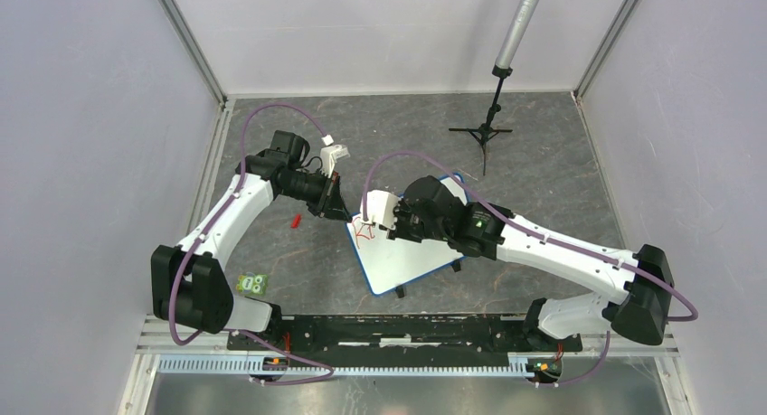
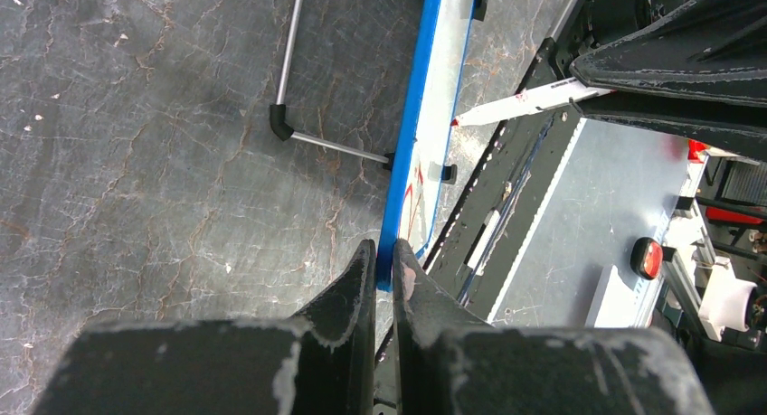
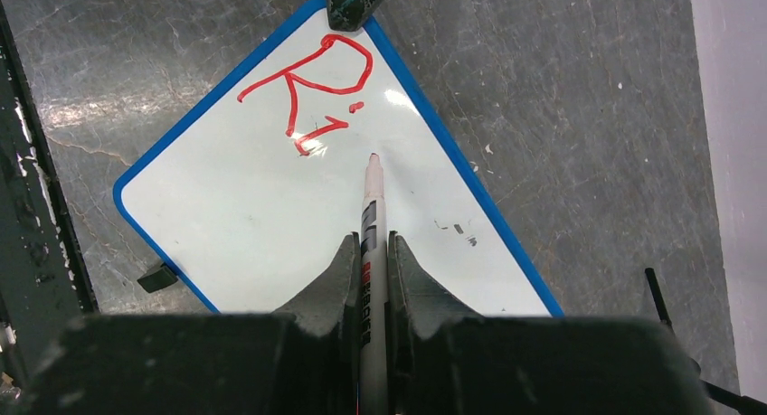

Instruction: Write a sentence on the whiteboard

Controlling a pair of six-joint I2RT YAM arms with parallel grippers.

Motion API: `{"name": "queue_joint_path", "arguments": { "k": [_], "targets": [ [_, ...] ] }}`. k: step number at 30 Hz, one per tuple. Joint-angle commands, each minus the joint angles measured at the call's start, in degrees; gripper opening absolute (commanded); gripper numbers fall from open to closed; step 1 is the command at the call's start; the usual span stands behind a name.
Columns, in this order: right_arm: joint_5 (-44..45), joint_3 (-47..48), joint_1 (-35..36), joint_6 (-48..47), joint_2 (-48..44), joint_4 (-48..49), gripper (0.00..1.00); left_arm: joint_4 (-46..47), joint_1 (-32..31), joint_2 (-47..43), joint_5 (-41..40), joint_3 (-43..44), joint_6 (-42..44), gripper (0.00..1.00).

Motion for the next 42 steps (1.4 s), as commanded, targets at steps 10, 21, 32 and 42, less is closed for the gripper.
{"name": "queue_joint_path", "arguments": {
  "k": [10, 21, 32, 42],
  "targets": [
    [0.9, 0.3, -0.2, 0.4, 1.8, 2.3, 0.00, -0.2, -0.3, -2.0, 0.6, 1.4, 1.5, 0.02],
    [0.5, 1.4, -0.2, 0.3, 3.3, 2.7, 0.00, -0.2, -0.3, -1.8, 0.6, 1.3, 1.7, 0.02],
    [-1.5, -0.7, -0.2, 0.0, 3.2, 2.3, 0.00, -0.2, -0.3, -1.6, 0.5, 1.1, 1.8, 0.02],
    [0.0, -3.1, -0.2, -1.3, 1.3, 1.4, 0.00, -0.2, -0.3, -1.3, 0.5, 1.3, 1.8, 0.02]
  ]
}}
